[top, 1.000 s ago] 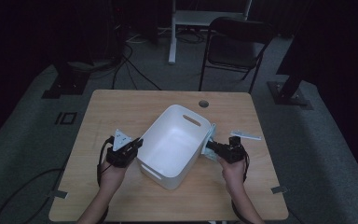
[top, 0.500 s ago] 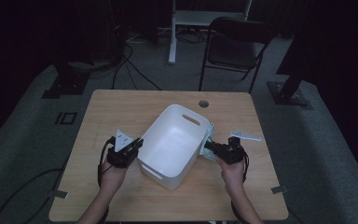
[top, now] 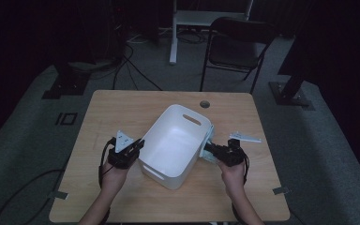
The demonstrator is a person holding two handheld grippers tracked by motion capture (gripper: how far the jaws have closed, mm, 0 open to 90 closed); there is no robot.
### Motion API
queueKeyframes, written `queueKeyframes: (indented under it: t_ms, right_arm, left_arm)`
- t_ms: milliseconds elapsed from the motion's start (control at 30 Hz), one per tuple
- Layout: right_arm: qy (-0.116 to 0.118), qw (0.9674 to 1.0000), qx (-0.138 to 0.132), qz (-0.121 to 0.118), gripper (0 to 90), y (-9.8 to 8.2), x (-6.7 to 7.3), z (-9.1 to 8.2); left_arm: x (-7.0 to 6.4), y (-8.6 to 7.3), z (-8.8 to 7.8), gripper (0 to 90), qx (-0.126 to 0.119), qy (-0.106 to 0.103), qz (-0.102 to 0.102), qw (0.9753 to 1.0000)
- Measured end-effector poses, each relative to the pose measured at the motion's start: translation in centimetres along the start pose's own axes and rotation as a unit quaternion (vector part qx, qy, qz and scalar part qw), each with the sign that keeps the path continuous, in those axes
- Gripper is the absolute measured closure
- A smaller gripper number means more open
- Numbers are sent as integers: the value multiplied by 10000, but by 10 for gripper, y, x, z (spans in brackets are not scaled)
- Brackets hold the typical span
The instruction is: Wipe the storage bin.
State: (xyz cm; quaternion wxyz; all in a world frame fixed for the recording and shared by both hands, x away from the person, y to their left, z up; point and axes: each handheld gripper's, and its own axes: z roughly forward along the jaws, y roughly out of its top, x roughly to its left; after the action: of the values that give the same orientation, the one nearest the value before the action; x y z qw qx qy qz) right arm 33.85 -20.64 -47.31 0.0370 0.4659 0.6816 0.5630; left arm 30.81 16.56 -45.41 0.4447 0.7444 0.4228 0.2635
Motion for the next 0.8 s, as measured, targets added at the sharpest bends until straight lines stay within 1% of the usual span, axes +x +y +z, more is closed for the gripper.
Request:
queueKeyframes:
  t_ms: [67, 133, 167, 200, 233, 267, 300, 333, 400, 467, 533, 633, 667, 733, 800]
  right_arm:
    - [1, 10000, 24, 61, 824, -2, -3, 2]
    - [-44, 9999, 101, 93, 824, -5, -5, 5]
    - [-28, 9998, 111, 146, 824, -6, -5, 5]
    - [-28, 9998, 111, 146, 824, -6, -5, 5]
    - [19, 9999, 101, 121, 824, -4, -3, 2]
    - [19, 9999, 101, 121, 824, -4, -3, 2]
    - [79, 9999, 28, 81, 823, -1, 2, -2]
    - [81, 10000, -2, 40, 823, 0, 4, -3]
    - [11, 10000, -14, -91, 824, 0, 7, -3]
    - [-8, 10000, -11, -95, 825, -2, 6, -1]
    - [-51, 9999, 92, -55, 824, -6, 3, 4]
    - [46, 9998, 157, 123, 824, -7, -1, 5]
    - [70, 9998, 157, 99, 823, -6, -1, 4]
    - [206, 9997, 53, 100, 823, -3, 2, 0]
    - [190, 9998, 20, -2, 823, 0, 6, -2]
  left_arm:
    - [0, 0, 0, 851, -8, -10, -11, 10000]
    - [-2, 0, 0, 850, 11, 58, 41, 10000]
    - [-2, 0, 0, 850, 10, 77, 32, 10000]
    - [-2, 0, 0, 851, 10, 77, 32, 10000]
    - [-2, 0, 0, 851, -4, 90, -13, 10000]
    - [-2, 0, 0, 851, -4, 90, -13, 10000]
    - [-2, 0, 1, 852, -8, 78, -20, 10000]
    - [-2, 0, 1, 852, -10, 58, -29, 10000]
    - [-2, 0, 1, 853, -17, 27, -29, 10000]
    - [-2, 0, 1, 853, -17, 2, -40, 10000]
    - [-2, 0, 1, 852, -18, 35, -18, 10000]
    - [-3, 0, 1, 850, -31, 87, -63, 9999]
    - [-3, 0, 1, 850, -33, 92, -65, 9999]
    - [-3, 0, 1, 850, -24, 78, -58, 9999]
    - [-4, 1, 1, 851, -2, 73, -27, 10000]
